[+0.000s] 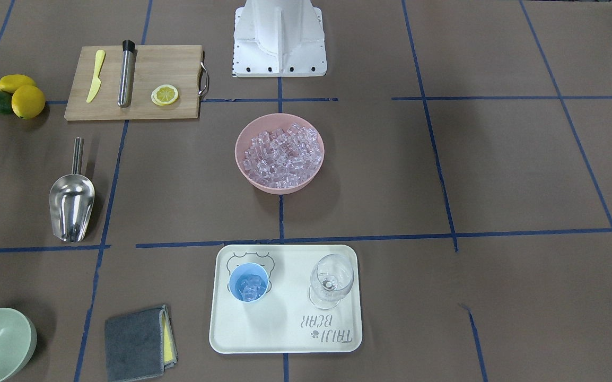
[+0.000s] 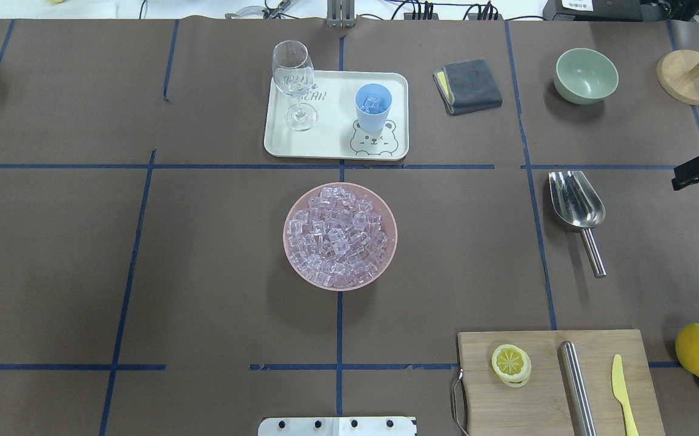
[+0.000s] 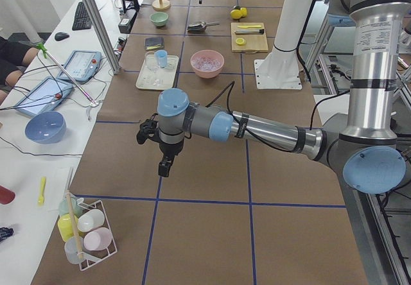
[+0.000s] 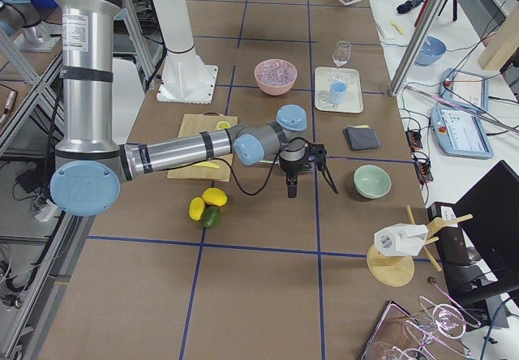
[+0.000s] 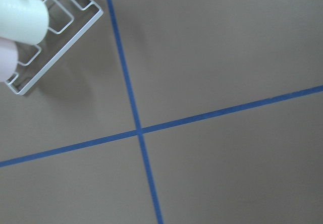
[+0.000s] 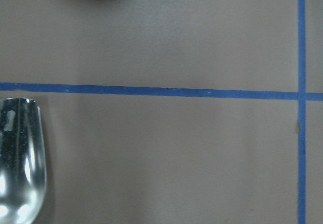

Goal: Put ice in cup with scoop

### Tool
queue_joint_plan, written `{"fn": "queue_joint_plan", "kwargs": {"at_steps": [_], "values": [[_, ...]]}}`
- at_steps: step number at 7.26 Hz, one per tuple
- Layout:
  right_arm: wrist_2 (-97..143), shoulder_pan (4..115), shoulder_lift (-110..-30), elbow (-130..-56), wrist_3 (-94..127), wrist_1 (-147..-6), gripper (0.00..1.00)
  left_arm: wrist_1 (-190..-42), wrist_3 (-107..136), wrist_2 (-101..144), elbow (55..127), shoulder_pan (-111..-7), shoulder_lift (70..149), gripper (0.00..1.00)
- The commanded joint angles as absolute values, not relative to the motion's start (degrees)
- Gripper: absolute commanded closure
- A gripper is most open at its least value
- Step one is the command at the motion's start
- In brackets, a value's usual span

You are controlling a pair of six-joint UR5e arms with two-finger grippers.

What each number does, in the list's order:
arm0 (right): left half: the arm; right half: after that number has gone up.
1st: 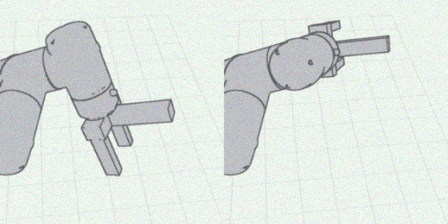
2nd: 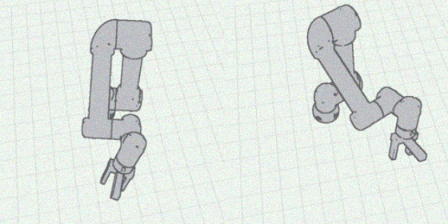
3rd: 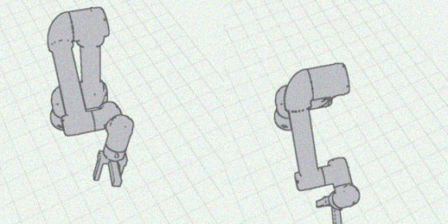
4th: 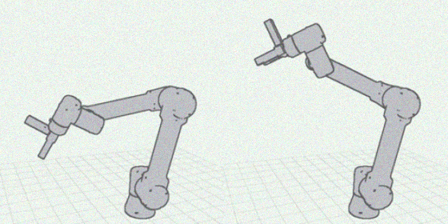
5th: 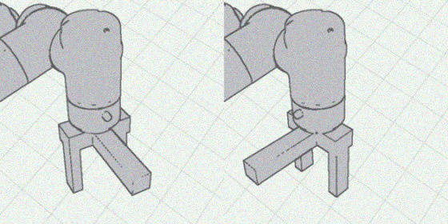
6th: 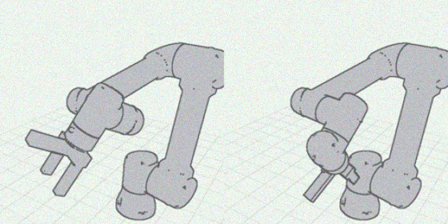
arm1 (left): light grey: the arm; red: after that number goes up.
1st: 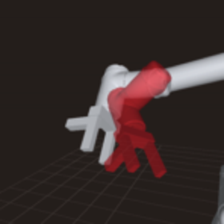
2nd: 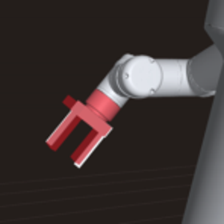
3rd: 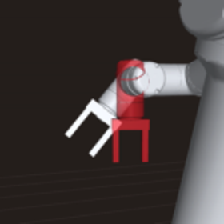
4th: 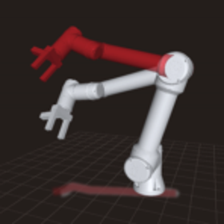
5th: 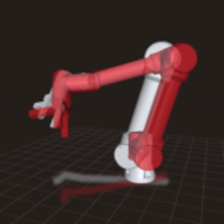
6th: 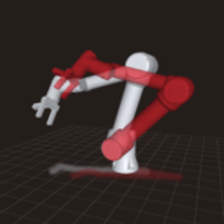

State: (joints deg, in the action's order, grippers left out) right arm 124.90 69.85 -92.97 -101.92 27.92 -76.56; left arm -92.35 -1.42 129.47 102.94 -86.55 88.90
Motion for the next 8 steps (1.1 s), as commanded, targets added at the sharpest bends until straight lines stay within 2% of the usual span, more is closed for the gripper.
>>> {"fn": "queue_joint_plan", "kwargs": {"at_steps": [1, 3, 8], "values": [[130.75, 79.94, -92.73, -96.61, 14.91, -77.6, 0.0, -92.9, -2.11, 131.38, 101.86, -87.01, 87.9, 0.0], [131.22, 81.99, -92.2, -97.03, 4.62, -84.26, 0.0, -92.81, -2.19, 132.19, 102.39, -87.01, 86.23, 0.0], [131.22, 82.61, -91.59, -97.29, -4.29, -89.01, 0.0, -92.99, -2.37, 131.75, 100.29, -86.75, 86.05, 0.0]]}}
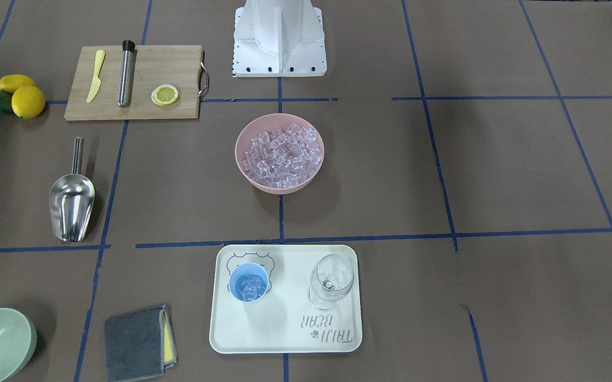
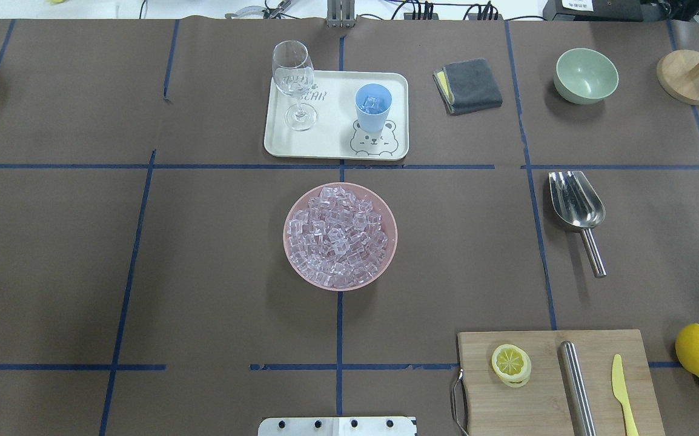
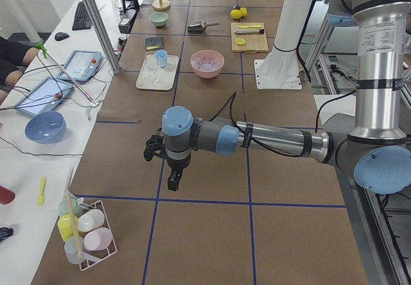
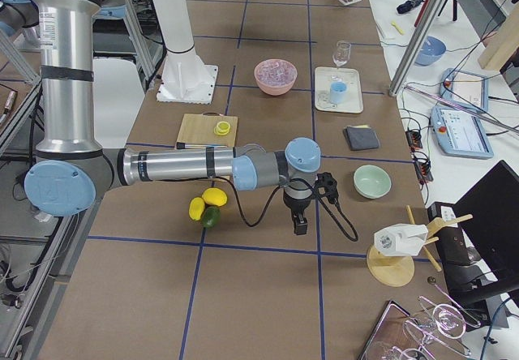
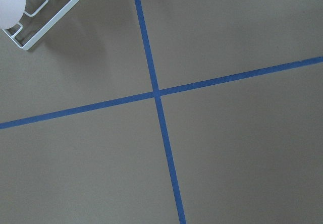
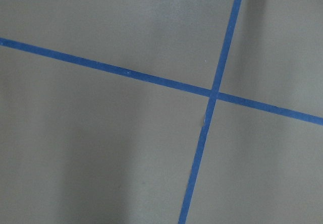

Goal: Put ice in cup with scoop

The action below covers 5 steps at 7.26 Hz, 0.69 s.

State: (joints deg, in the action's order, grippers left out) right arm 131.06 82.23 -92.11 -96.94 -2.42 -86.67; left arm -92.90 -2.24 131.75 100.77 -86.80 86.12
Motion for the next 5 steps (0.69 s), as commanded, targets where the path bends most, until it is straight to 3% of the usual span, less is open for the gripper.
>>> {"fn": "queue_joint_plan", "kwargs": {"at_steps": [1, 3, 5], "values": [[131.31, 83.23, -91.58, -98.95, -4.39, -92.17, 0.0, -93.08, -2.37, 131.75, 100.02, -86.75, 86.04, 0.0], [131.31, 83.32, -91.67, -103.08, -4.39, -98.68, 0.0, -92.9, -2.2, 132.27, 97.58, -86.57, 86.74, 0.0], [131.31, 83.23, -91.67, -102.48, -4.31, -98.44, 0.0, -88.98, -2.2, 133.93, 97.12, -86.75, 86.57, 0.0]]}}
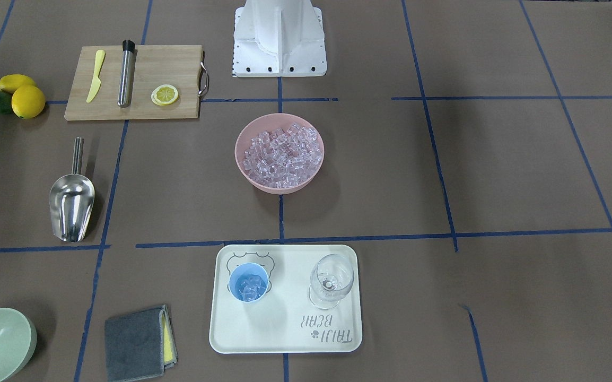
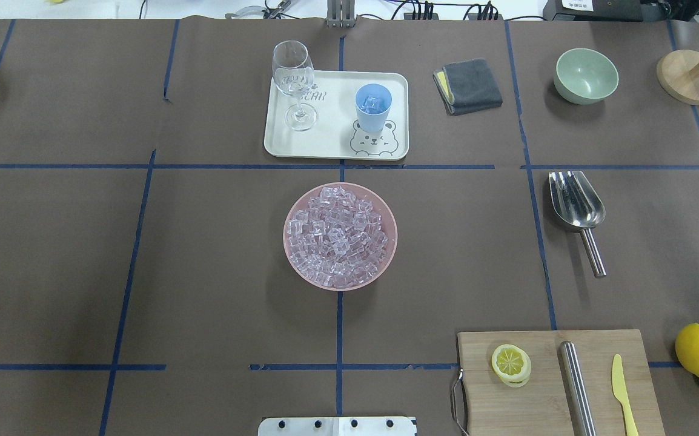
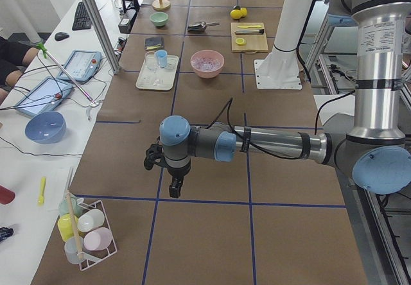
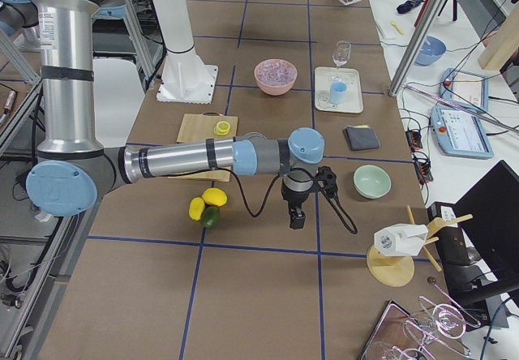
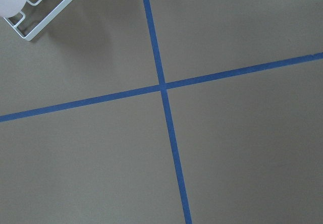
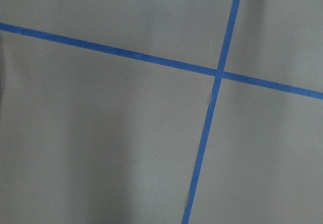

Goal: Put ice in cup with scoop

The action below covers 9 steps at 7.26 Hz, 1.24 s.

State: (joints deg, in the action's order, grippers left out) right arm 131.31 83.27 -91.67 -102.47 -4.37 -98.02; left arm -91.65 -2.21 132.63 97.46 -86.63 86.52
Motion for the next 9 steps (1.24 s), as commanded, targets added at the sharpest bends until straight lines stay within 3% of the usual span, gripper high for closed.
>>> {"fn": "queue_joint_plan", "kwargs": {"at_steps": [1, 9], "values": [[131.4, 83.23, -91.67, -102.13, -4.13, -98.35, 0.0, -85.99, -2.2, 135.25, 97.29, -86.75, 87.36, 0.0], [132.98, 83.23, -92.55, -103.53, -4.04, -97.91, 0.0, -86.84, -2.02, 135.17, 95.54, -86.66, 89.2, 0.0]]}}
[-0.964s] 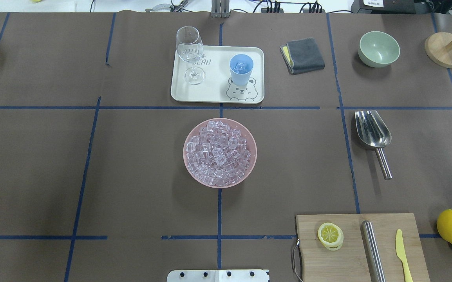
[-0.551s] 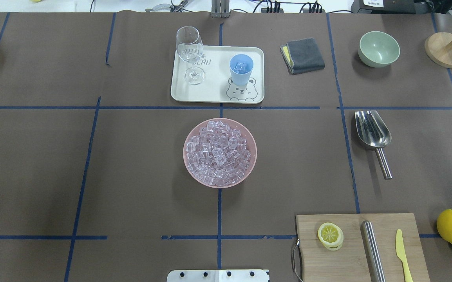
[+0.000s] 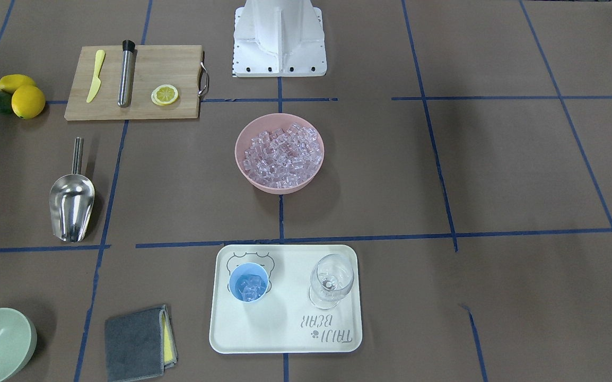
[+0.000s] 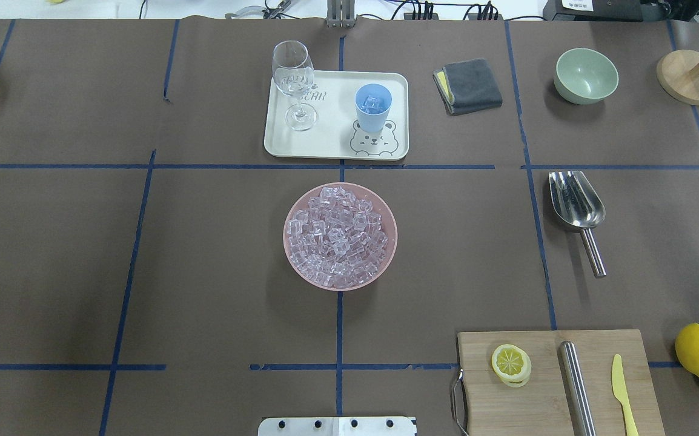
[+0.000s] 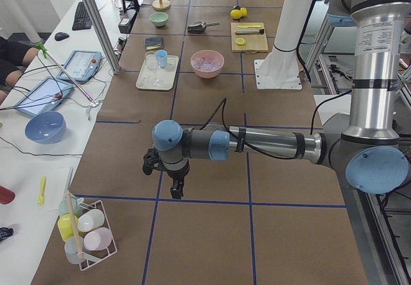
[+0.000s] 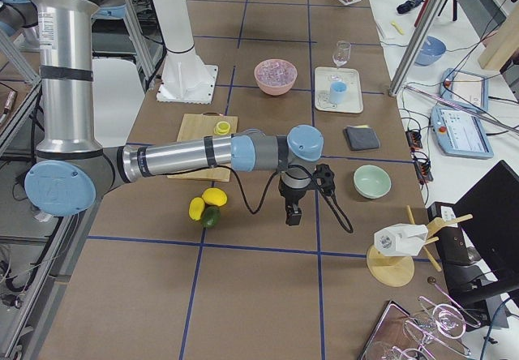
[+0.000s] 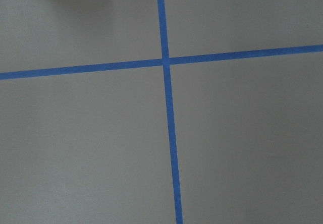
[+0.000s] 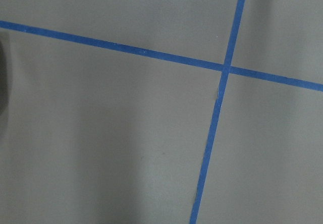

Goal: Put ice in cup with scoop

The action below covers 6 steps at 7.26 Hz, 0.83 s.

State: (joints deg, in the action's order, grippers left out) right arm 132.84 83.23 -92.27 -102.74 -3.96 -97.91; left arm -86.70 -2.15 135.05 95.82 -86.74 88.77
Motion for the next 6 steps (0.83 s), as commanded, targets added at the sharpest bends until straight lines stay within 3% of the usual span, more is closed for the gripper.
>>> {"fn": "queue_joint_plan", "kwargs": {"at_steps": [1, 6], "values": [[132.8, 83.23, -93.85, -102.4, -4.04, -97.91, 0.0, -86.84, -1.76, 135.26, 95.1, -86.66, 89.21, 0.0], [132.63, 83.23, -94.13, -102.74, -3.34, -97.91, 0.0, -86.84, -2.02, 135.26, 94.84, -86.66, 89.47, 0.0]]}}
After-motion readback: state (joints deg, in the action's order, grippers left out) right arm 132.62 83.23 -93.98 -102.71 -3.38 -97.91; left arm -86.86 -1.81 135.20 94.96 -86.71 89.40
